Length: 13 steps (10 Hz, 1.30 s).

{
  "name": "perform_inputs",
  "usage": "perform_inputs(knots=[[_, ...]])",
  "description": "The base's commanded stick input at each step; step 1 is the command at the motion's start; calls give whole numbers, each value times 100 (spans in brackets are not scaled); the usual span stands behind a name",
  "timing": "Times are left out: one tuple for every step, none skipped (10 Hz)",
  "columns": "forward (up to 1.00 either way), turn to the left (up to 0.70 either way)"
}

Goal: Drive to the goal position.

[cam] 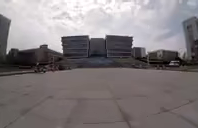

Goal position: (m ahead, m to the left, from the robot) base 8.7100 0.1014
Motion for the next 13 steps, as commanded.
perform_inputs(knots=[[67, 0], [67, 0], [67, 0], [67, 0], [67, 0], [67, 0], [67, 0], [67, 0], [67, 0], [67, 0], [67, 0], [67, 0], [67, 0]])
